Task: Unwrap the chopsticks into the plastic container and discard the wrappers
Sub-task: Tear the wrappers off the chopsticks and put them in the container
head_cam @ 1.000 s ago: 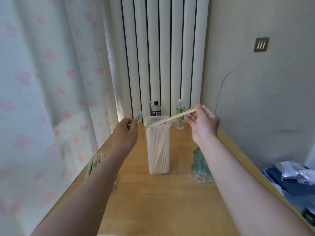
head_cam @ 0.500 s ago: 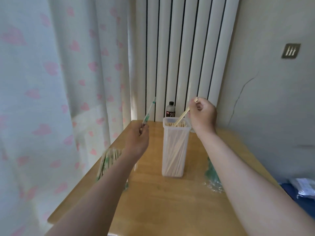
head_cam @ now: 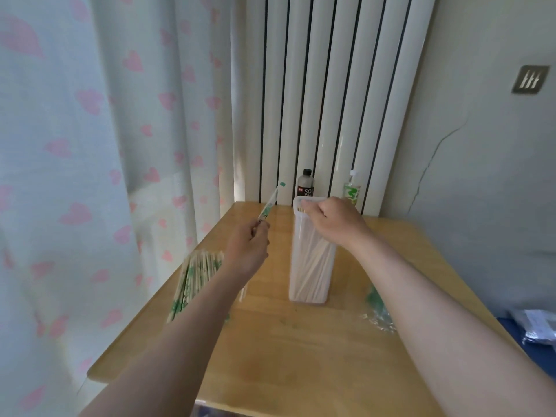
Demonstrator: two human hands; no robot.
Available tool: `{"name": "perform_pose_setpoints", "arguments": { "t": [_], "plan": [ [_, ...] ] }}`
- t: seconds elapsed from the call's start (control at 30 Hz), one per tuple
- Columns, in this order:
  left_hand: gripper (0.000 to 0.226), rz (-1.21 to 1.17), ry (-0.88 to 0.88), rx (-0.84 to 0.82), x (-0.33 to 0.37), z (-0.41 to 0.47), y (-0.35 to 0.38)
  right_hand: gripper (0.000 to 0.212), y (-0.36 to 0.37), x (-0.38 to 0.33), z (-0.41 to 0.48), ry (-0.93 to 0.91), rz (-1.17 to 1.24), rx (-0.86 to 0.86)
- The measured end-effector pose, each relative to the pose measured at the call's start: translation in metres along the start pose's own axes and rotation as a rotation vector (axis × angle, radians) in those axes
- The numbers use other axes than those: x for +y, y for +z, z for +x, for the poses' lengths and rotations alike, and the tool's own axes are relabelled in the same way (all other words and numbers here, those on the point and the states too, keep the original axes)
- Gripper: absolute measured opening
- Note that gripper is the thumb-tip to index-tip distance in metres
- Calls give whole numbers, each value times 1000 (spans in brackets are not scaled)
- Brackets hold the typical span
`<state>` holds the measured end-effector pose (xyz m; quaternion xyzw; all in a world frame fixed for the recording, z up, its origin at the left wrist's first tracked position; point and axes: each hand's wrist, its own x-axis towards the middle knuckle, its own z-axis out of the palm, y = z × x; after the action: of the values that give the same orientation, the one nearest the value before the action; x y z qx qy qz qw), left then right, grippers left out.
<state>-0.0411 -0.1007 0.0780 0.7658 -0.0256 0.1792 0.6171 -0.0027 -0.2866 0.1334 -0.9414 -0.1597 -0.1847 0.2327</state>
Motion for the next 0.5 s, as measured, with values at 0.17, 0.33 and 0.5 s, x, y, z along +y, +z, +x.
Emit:
{"name": "perform_pose_setpoints", "arguments": {
  "t": [0.17,0.33,0.5],
  "plan": [
    [22,-13,-21,-78,4,-2,9,57,-5,3,-5,-38,128,116],
    [27,-24,-31,-255,17,-11,32,27,-9,13,-23,-145,273,385],
    [30,-75,-51,-456,30,-25,71,27,-18,29,-44,-13,455,256]
  ]
}}
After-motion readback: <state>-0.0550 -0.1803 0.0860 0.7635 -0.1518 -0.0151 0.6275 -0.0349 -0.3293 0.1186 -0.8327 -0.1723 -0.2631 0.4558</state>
